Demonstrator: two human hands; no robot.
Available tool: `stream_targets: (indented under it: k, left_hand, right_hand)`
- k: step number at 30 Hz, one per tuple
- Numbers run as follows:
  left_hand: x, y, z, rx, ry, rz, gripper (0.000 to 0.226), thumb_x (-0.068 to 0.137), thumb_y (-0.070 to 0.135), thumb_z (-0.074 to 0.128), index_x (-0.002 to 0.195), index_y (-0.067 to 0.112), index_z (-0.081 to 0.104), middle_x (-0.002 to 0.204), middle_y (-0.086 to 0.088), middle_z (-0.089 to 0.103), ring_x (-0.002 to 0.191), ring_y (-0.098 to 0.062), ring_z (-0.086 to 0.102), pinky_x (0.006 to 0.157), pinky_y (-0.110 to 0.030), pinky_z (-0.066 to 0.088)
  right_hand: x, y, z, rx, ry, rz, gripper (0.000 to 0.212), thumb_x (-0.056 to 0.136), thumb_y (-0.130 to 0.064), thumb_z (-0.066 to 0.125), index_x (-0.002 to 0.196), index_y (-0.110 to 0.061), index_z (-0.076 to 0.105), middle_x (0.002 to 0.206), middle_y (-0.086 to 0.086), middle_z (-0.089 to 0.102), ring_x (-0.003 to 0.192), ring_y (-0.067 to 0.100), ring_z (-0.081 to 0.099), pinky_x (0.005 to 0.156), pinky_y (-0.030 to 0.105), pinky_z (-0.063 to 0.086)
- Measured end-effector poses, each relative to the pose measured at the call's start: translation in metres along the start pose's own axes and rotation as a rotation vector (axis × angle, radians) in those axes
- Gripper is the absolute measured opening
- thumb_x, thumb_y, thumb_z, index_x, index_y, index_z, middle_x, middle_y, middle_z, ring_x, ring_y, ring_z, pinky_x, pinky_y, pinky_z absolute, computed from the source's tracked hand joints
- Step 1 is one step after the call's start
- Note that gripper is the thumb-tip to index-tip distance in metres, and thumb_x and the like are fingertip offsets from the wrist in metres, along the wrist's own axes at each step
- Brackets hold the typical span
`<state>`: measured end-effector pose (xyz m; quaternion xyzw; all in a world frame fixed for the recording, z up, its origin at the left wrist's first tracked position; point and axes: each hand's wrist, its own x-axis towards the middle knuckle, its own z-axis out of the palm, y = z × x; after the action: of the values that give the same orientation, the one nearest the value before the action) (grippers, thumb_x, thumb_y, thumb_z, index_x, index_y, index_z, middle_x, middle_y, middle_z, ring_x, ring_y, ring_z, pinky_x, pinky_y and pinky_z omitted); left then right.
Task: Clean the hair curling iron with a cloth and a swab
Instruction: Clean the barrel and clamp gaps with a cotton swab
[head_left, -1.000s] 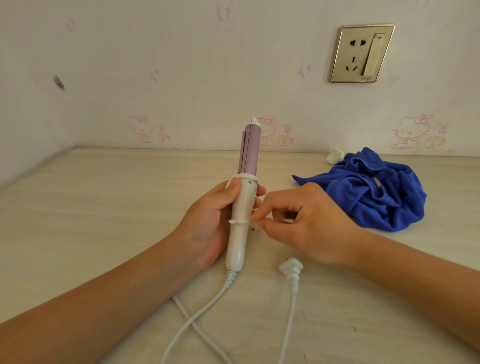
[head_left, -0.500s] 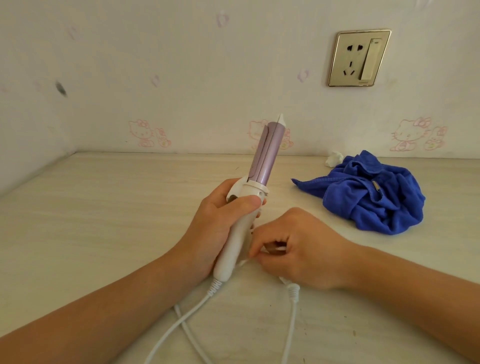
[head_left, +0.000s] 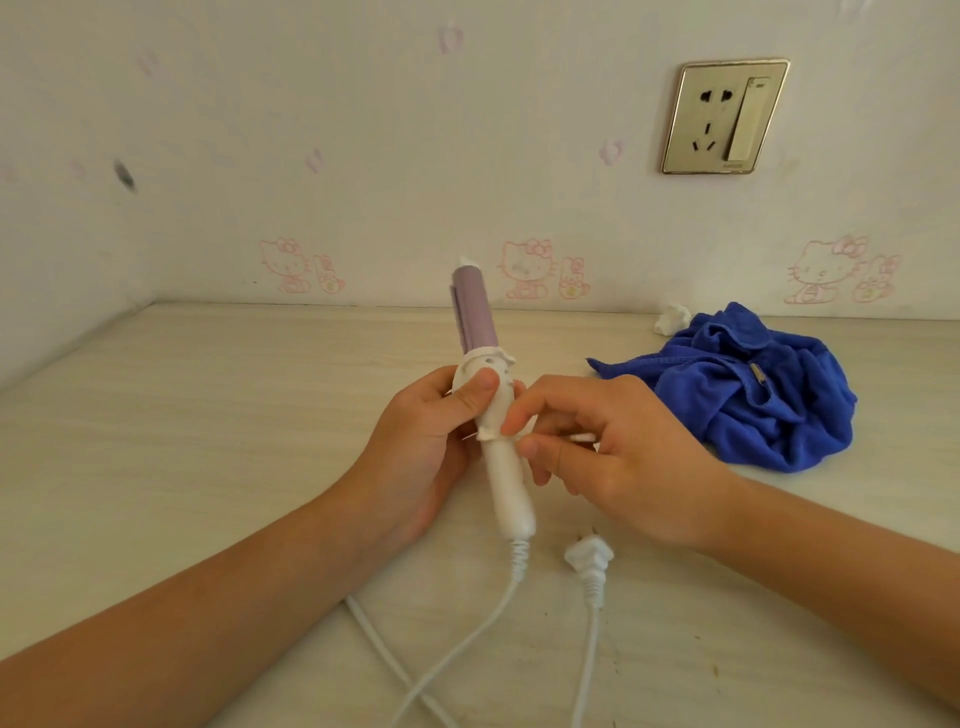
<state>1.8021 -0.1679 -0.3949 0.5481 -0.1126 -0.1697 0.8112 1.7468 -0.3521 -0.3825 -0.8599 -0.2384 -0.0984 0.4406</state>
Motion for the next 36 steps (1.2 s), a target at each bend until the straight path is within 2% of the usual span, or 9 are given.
stream_targets:
  k: [4, 8, 11, 14, 18, 20, 23, 28, 36]
  left_hand:
    - [0.001, -0.003, 0.001, -0.005, 0.002, 0.017, 0.036, 0.091, 0.015, 0.066, 0.123, -0.001, 0.061, 0.102, -0.016, 0.071, 0.095, -0.029, 0.067, 0.087, -0.046, 0.056]
    - [0.001, -0.005, 0.001, -0.02, 0.017, -0.009, 0.028, 0.082, 0.018, 0.058, 0.108, 0.008, 0.063, 0.088, -0.008, 0.069, 0.086, -0.021, 0.062, 0.079, -0.037, 0.05]
    - [0.0, -0.007, 0.003, 0.014, 0.012, -0.001, 0.014, 0.095, 0.017, 0.052, 0.096, 0.014, 0.065, 0.083, -0.005, 0.065, 0.082, -0.021, 0.059, 0.077, -0.035, 0.047]
    - [-0.001, -0.006, 0.005, 0.009, -0.036, -0.012, 0.02, 0.085, 0.02, 0.053, 0.099, 0.009, 0.061, 0.086, -0.01, 0.063, 0.073, -0.022, 0.062, 0.071, -0.035, 0.053]
    - [-0.001, -0.006, 0.003, -0.039, -0.084, -0.021, 0.019, 0.09, 0.015, 0.047, 0.108, 0.01, 0.053, 0.083, -0.007, 0.06, 0.069, -0.016, 0.061, 0.061, -0.026, 0.055]
    - [-0.001, -0.004, 0.003, -0.065, -0.111, -0.031, 0.025, 0.083, 0.017, 0.051, 0.106, 0.01, 0.053, 0.08, -0.006, 0.061, 0.067, -0.017, 0.061, 0.06, -0.027, 0.055]
    - [-0.003, -0.002, 0.003, -0.071, -0.162, -0.035, 0.023, 0.078, 0.018, 0.052, 0.098, 0.007, 0.056, 0.077, -0.011, 0.062, 0.062, -0.025, 0.058, 0.058, -0.031, 0.054]
    - [-0.004, -0.002, 0.002, -0.064, -0.172, -0.033, 0.028, 0.077, 0.019, 0.05, 0.101, 0.007, 0.056, 0.077, -0.012, 0.061, 0.064, -0.026, 0.058, 0.06, -0.032, 0.054]
    - [-0.005, -0.001, 0.002, -0.067, -0.178, -0.039, 0.032, 0.076, 0.02, 0.05, 0.104, 0.006, 0.055, 0.08, -0.016, 0.059, 0.065, -0.028, 0.057, 0.06, -0.033, 0.054]
  right_hand:
    - [0.003, 0.006, -0.003, -0.025, 0.089, 0.024, 0.01, 0.096, -0.01, 0.071, 0.097, -0.019, 0.074, 0.066, -0.005, 0.07, 0.066, 0.017, 0.068, 0.068, 0.027, 0.053]
    - [-0.002, -0.001, 0.002, -0.019, -0.004, 0.008, 0.012, 0.091, -0.012, 0.07, 0.09, -0.024, 0.075, 0.067, -0.005, 0.067, 0.061, 0.018, 0.061, 0.064, 0.038, 0.055]
    - [0.0, -0.003, 0.002, -0.047, 0.033, -0.029, 0.011, 0.09, -0.013, 0.071, 0.088, -0.023, 0.074, 0.061, -0.003, 0.063, 0.054, 0.015, 0.054, 0.056, 0.031, 0.049]
    - [0.01, -0.001, -0.007, -0.071, 0.185, -0.021, 0.012, 0.09, -0.007, 0.075, 0.085, -0.018, 0.075, 0.055, -0.005, 0.059, 0.051, 0.007, 0.047, 0.055, 0.017, 0.039]
    - [0.004, -0.005, 0.0, -0.032, 0.052, -0.044, 0.011, 0.09, -0.012, 0.074, 0.086, -0.022, 0.077, 0.057, -0.006, 0.061, 0.052, 0.012, 0.05, 0.055, 0.026, 0.045]
    - [0.006, -0.006, 0.0, -0.044, 0.089, -0.071, 0.01, 0.089, -0.013, 0.073, 0.086, -0.021, 0.077, 0.055, -0.012, 0.055, 0.05, 0.007, 0.046, 0.055, 0.019, 0.041]
    - [0.017, -0.004, -0.011, -0.045, 0.211, -0.034, 0.014, 0.089, -0.005, 0.074, 0.083, -0.018, 0.076, 0.05, -0.005, 0.052, 0.048, 0.006, 0.042, 0.056, 0.009, 0.033]
    - [0.011, -0.005, -0.008, -0.037, 0.16, -0.069, 0.014, 0.09, -0.003, 0.073, 0.084, -0.015, 0.074, 0.05, -0.009, 0.055, 0.048, 0.006, 0.044, 0.056, 0.011, 0.036]
    - [0.007, 0.001, -0.004, 0.048, 0.168, -0.021, 0.008, 0.092, -0.007, 0.075, 0.088, -0.014, 0.075, 0.055, 0.004, 0.058, 0.049, 0.007, 0.042, 0.056, 0.012, 0.037]
